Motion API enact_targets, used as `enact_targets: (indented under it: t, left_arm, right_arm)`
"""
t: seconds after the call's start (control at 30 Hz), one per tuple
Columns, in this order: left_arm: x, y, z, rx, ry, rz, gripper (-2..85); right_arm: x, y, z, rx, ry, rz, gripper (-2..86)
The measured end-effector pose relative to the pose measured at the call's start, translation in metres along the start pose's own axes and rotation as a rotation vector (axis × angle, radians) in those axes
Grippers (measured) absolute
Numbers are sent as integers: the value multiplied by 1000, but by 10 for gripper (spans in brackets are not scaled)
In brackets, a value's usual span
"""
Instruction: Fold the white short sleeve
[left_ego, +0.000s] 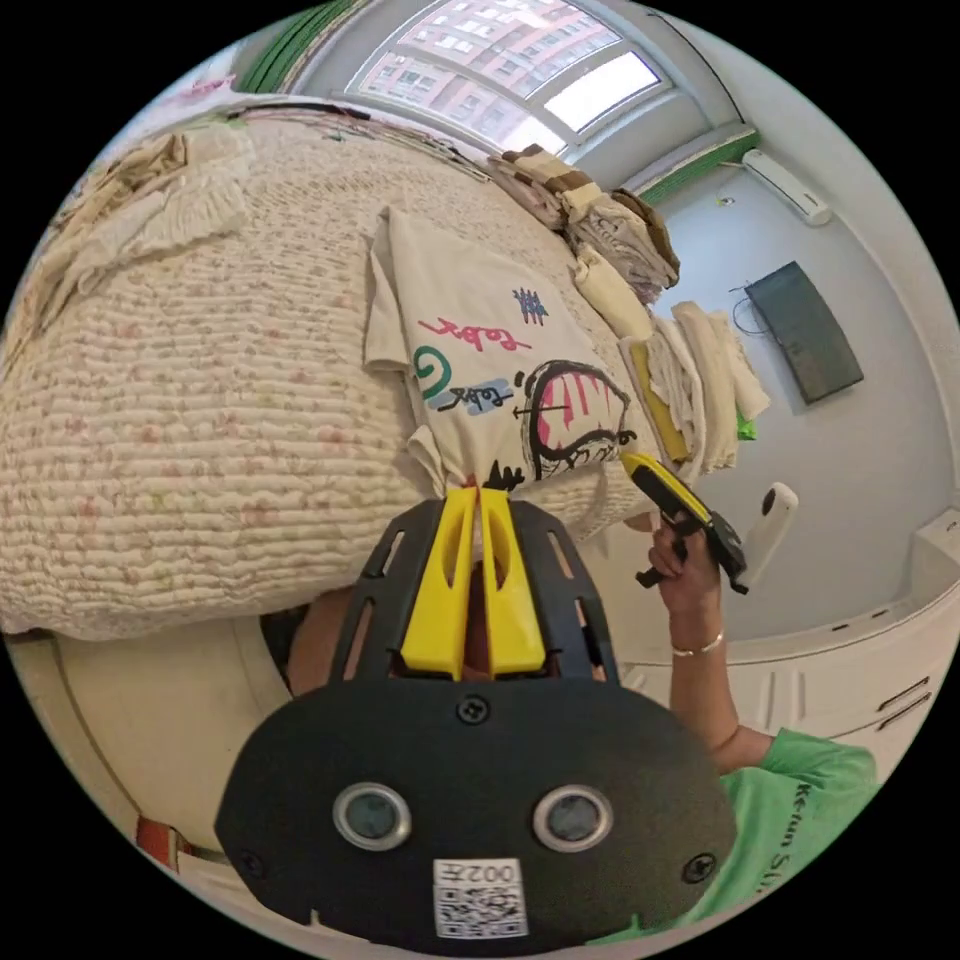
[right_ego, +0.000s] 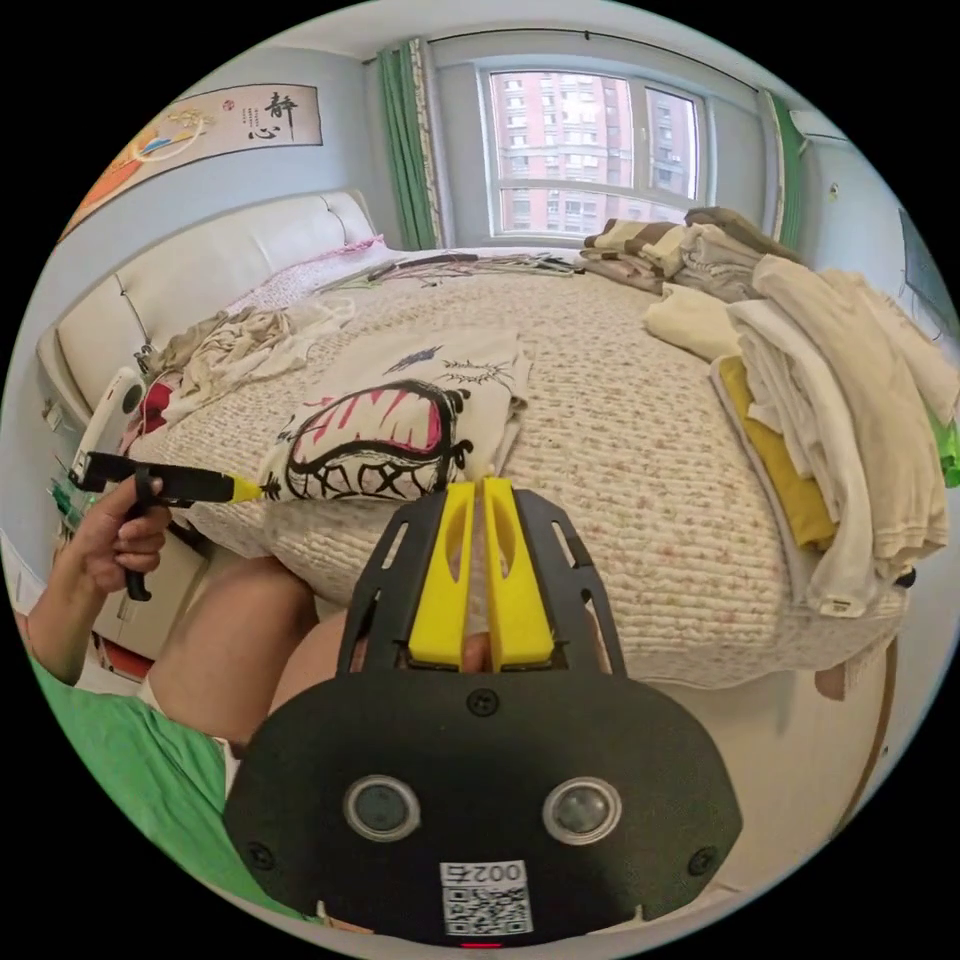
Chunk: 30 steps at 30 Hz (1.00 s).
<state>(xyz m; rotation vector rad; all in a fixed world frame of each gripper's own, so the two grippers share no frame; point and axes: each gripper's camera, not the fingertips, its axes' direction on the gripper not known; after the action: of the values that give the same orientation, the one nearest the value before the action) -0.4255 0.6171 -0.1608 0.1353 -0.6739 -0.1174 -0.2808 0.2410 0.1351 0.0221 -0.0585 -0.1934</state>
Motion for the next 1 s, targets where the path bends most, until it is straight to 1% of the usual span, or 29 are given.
enact_targets:
  t: [0.07, 0.13, 0.17, 0.23, 0.3, 0.37, 0.43, 0.47, 0.53, 0.63, 0.67, 0.73, 0.83, 1.0]
  left_arm:
    - [17, 7, 16, -59, 74, 32, -9]
    - [41, 16, 42, -122, 139, 89, -9]
    - [46, 18, 48, -134, 136, 105, -9]
    - [53, 20, 62, -160, 64, 130, -10]
    - [50, 19, 58, -149, 81, 140, -11]
    - [44, 20, 42, -90, 122, 159, -12]
    - [33, 21, 10, 42, 31, 152, -13]
    - [30, 22, 2, 85, -5, 150, -12]
    - [15, 15, -30, 232, -105, 98, -8]
    - [-12, -12, -51, 321, -68, 36, 25]
    - [-18, -19, -52, 330, -51, 19, 35]
    - [-43, -47, -51, 344, 48, -43, 79]
    - [-64, -75, -40, 354, 138, -105, 122]
    - [-67, -104, -14, 343, 93, -120, 120]
  right_arm:
    - [26, 5, -8, -11, 70, 29, -7]
    - [49, 14, -5, -38, 81, 73, -6]
    - [63, 21, -3, -49, 50, 116, -4]
    - [77, 35, -6, -37, 21, 173, -4]
    - [82, 50, -13, -18, 36, 190, -5]
    - [89, 69, -22, 10, 27, 225, -1]
    - [94, 81, -26, 33, -15, 259, 8]
    - [97, 88, -27, 49, -51, 281, 18]
    - [103, 96, -27, 81, -118, 333, 52]
    - [116, 103, -19, 112, -249, 423, 99]
    - [121, 104, -14, 114, -286, 445, 116]
    - [126, 105, -9, 114, -310, 470, 137]
    - [130, 105, -6, 116, -303, 464, 151]
    - [145, 108, -1, 107, -283, 469, 150]
